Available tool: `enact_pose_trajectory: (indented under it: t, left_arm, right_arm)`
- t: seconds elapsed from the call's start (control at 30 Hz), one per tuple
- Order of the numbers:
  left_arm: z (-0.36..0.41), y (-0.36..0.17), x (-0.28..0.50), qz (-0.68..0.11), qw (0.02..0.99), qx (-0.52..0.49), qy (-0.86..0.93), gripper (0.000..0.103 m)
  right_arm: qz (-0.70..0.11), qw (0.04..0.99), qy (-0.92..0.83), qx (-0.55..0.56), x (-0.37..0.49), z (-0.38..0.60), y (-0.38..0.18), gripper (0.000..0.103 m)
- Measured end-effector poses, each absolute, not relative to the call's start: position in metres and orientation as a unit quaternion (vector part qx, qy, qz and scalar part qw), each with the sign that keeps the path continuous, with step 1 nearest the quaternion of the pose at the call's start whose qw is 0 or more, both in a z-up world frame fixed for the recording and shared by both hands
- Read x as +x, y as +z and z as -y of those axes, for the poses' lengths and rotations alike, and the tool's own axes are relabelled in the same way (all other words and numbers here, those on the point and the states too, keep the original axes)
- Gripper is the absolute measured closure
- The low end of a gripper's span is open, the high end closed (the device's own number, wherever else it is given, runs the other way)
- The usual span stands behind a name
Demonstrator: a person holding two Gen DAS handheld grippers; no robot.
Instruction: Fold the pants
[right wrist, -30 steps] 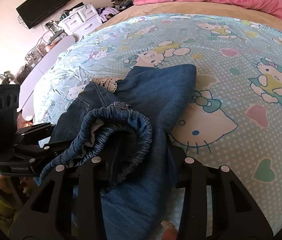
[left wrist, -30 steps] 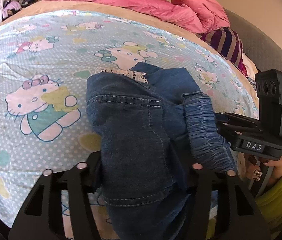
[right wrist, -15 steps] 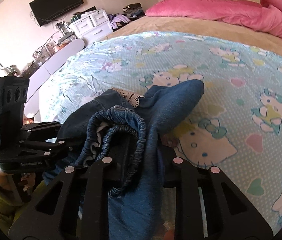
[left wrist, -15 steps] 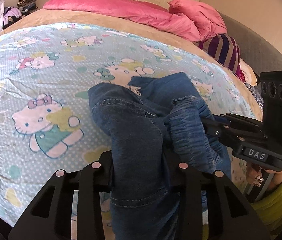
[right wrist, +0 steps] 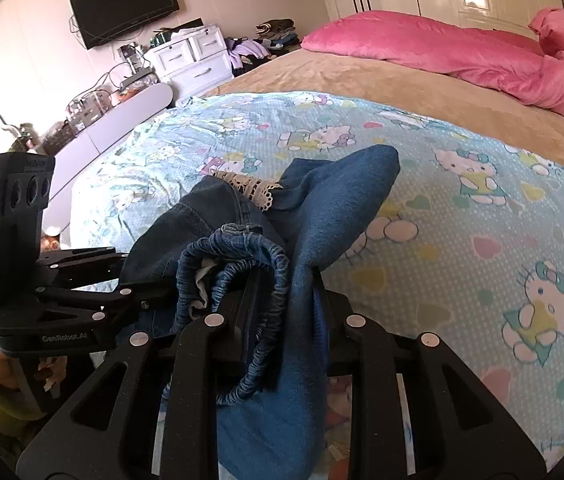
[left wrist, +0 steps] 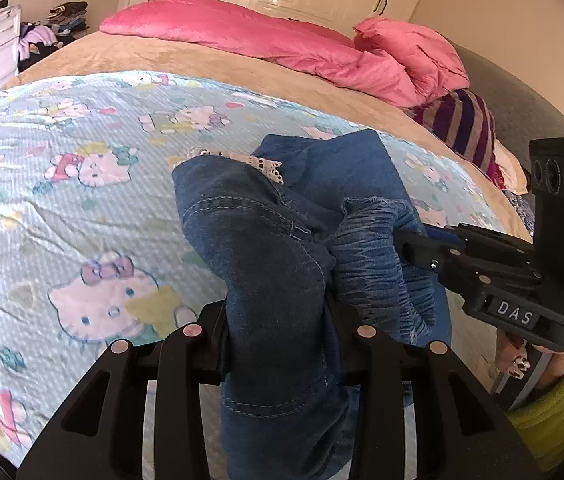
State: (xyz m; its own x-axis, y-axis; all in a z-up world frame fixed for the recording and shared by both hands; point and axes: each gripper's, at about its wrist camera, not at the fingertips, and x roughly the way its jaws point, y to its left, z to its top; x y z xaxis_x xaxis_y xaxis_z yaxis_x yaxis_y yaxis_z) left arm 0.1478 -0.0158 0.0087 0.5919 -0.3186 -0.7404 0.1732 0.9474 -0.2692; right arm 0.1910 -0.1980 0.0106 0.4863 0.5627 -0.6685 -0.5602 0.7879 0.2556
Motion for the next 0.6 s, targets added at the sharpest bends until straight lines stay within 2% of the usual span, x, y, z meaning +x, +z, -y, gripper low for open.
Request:
enact_pose_trajectory:
  t: [0.47, 0.6]
  left_arm:
    - [0.002, -0.006, 0.180, -0.431, 0.889, -0.092, -0.125, 0.068]
    - [-0.004, -0.019, 0.183, -0.441, 0.884, -0.100, -0.117, 0.058]
  right_arm:
    - [-0.412, 0.861, 0.299, 0.005, 0.223, 0.191, -0.008, 0.086]
    - [-0.433, 0.858, 0.275, 0.019, 0.232, 0.200, -0.023, 0.086]
